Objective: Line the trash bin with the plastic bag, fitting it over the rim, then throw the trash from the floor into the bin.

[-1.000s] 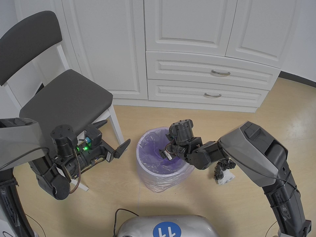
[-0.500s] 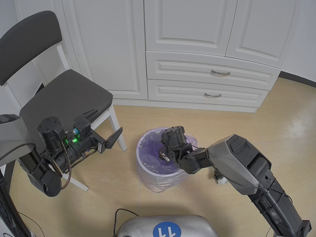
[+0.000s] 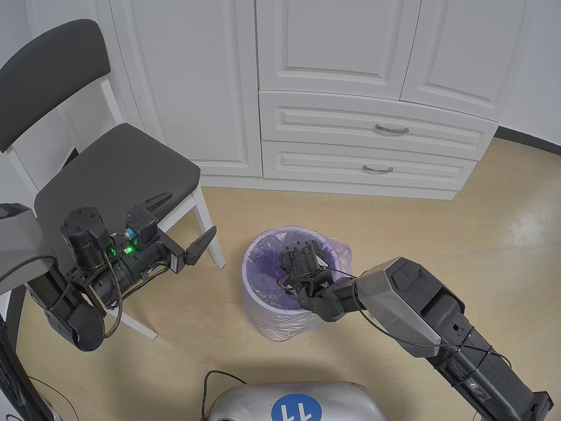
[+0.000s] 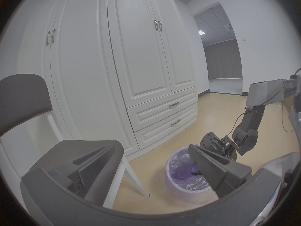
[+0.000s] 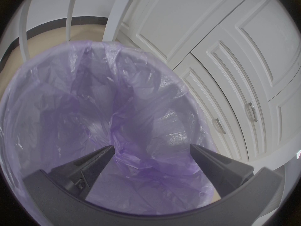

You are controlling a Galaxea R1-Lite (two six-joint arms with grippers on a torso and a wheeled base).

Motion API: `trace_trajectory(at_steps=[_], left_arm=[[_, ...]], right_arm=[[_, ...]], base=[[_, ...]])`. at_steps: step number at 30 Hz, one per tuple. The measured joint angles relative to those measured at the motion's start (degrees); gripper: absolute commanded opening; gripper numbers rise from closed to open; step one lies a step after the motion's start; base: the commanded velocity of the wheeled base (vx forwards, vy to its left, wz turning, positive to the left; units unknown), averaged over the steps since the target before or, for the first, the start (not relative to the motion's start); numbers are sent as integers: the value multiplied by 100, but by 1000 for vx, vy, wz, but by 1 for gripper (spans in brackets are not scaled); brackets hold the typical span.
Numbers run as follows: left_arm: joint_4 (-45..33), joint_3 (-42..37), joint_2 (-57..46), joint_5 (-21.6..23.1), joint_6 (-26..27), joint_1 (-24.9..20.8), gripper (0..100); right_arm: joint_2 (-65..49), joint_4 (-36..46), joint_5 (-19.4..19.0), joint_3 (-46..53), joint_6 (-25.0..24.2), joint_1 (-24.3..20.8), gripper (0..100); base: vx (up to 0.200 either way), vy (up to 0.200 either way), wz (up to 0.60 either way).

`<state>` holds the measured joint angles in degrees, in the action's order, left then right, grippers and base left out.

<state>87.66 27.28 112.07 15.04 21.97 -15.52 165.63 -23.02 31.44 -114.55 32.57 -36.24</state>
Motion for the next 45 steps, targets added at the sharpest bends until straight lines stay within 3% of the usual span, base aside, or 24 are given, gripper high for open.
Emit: trace_trajectory(at_steps=[13,25,45], left_arm=[[1,-5,-9,26,15,-18,100],[1,-27,-57,30,17,-22,100],[-5,-69,-304,280,-29,271,100]], right_arm=[[27,-252,99,-7,43,17,100],[40,-241,85,-5,44,-575,100],[-340,-240,219,55,49,-827,100]], base=[[0,0,0],[0,0,0],[0,0,0]])
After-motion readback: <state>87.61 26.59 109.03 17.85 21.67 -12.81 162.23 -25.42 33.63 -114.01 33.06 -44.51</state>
